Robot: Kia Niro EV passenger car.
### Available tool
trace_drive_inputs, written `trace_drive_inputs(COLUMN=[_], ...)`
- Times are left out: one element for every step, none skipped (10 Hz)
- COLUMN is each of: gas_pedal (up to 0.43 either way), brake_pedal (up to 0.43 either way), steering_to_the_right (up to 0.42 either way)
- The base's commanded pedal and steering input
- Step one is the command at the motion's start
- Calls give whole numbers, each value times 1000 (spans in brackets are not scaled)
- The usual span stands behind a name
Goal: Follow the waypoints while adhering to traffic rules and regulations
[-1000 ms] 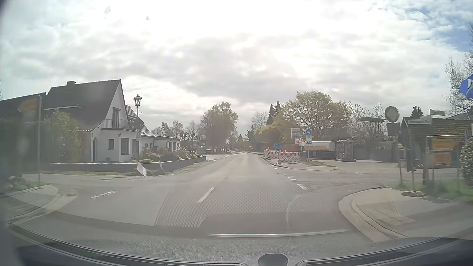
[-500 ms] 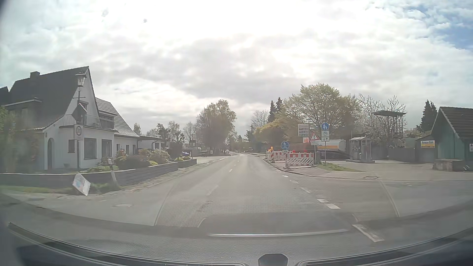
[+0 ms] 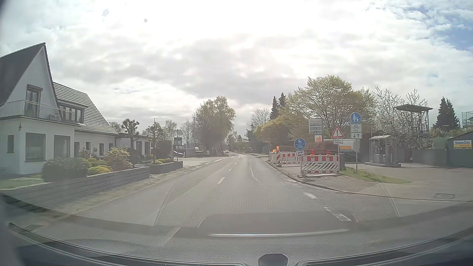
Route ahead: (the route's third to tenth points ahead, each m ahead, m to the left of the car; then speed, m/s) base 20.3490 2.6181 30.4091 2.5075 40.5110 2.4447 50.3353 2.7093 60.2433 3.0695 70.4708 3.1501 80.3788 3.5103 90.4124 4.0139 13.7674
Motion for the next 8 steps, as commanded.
trace_drive_inputs(gas_pedal=[157,157,157,157,157,157,157,157], brake_pedal=[0,0,0,6,0,0,0,0], steering_to_the_right=[-1,-2,-2,-1,-2,-2,-2,-2])
